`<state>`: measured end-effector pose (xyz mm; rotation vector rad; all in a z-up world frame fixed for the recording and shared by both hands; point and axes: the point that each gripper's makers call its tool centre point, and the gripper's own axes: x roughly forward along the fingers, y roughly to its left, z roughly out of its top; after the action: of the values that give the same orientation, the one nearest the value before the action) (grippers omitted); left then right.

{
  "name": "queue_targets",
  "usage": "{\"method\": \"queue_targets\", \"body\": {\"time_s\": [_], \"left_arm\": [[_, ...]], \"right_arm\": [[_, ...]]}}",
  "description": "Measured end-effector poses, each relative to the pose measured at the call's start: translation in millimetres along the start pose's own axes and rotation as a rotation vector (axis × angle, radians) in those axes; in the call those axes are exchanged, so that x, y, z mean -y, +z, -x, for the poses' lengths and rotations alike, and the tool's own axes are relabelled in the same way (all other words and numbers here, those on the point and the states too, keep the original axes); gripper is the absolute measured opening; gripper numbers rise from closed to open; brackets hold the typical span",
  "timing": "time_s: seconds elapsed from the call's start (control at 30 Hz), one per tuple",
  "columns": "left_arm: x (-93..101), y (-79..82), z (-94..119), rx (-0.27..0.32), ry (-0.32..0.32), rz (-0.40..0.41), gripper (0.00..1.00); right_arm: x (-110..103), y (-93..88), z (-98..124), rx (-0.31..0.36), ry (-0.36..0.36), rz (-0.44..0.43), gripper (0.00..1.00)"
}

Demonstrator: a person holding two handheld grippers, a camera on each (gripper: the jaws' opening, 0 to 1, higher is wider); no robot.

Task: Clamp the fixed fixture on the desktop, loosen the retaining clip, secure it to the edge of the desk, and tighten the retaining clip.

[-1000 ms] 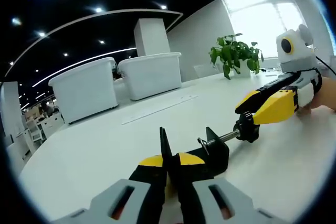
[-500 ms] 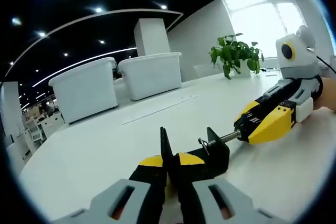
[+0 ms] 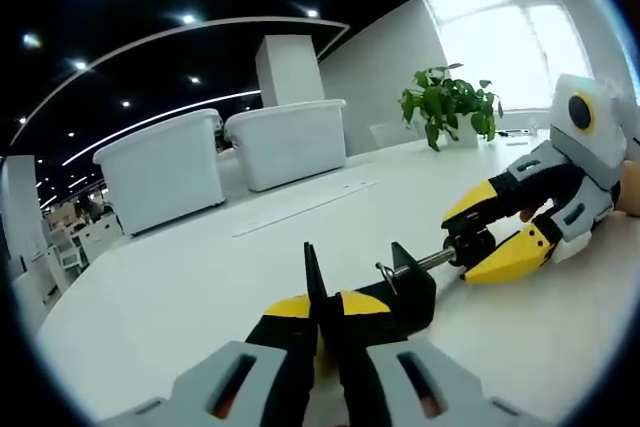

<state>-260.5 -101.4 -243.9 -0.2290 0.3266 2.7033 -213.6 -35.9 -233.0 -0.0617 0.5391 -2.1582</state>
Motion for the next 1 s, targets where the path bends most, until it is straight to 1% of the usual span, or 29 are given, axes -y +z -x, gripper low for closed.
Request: {"method": "queue_targets", "body": {"time_s": [0.2, 0.27, 0.3, 0.33, 0.37, 0.43, 0.47, 0.5, 0.6, 0.67, 0.77, 0.8, 0.87, 0.97, 1.0], "left_arm": [[0.4, 0.0, 0.3, 0.0, 0.0, 0.0, 0.07], [-0.5, 0.3, -1.1, 0.0, -0.001, -0.001, 0.07], [0.1, 0.2, -1.3, 0.0, -0.004, -0.002, 0.07], [0.4, 0.4, -1.3, 0.001, -0.005, -0.003, 0.07], [0.5, 0.3, -1.2, 0.001, -0.005, -0.003, 0.07], [0.8, 0.3, -0.9, 0.001, -0.006, -0.004, 0.07], [0.9, 0.3, -0.8, 0.001, -0.007, -0.004, 0.07], [1.2, 0.3, -0.5, 0.001, -0.008, -0.003, 0.07], [1.5, 0.2, -0.2, 0.001, -0.007, -0.003, 0.07], [1.6, 0.2, 0.0, 0.001, -0.008, -0.003, 0.07], [1.9, 0.2, 0.2, 0.002, -0.009, -0.005, 0.07], [2.0, 0.3, 0.2, 0.002, -0.009, -0.005, 0.07], [2.2, 0.2, 0.4, 0.002, -0.01, -0.005, 0.07], [2.4, 0.1, 0.7, 0.002, -0.01, -0.004, 0.07], [2.5, 0.1, 0.8, 0.002, -0.01, -0.004, 0.07]], "right_arm": [[-0.2, 0.3, 0.6, -0.002, -0.003, -0.004, 0.25], [4.8, -3.1, -2.1, -0.012, 0.007, -0.014, 0.25], [3.7, -10.1, -0.1, -0.056, 0.026, -0.07, 0.25], [8.0, -10.0, 0.3, -0.055, 0.018, -0.168, 0.27], [11.5, -7.4, 0.8, -0.044, 0.027, -0.203, 0.29], [14.3, 3.9, 2.9, 0.015, 0.055, -0.309, 0.31], [16.8, 8.0, 4.0, 0.038, 0.06, -0.33, 0.31], [19.2, 9.0, 4.4, 0.045, 0.058, -0.349, 0.31], [28.8, 2.2, 1.2, 0.017, 0.063, -0.381, 0.31], [28.8, 2.2, 1.1, 0.016, 0.072, -0.395, 0.31], [32.8, 1.9, 1.4, 0.017, 0.079, -0.436, 0.31], [29.0, 1.2, 1.9, 0.012, 0.086, -0.461, 0.31], [32.2, 0.9, 1.8, 0.013, 0.09, -0.491, 0.3], [24.1, -2.5, 2.0, -0.012, 0.089, -0.493, 0.29], [23.1, -1.7, 0.6, -0.008, 0.094, -0.494, 0.29]]}}
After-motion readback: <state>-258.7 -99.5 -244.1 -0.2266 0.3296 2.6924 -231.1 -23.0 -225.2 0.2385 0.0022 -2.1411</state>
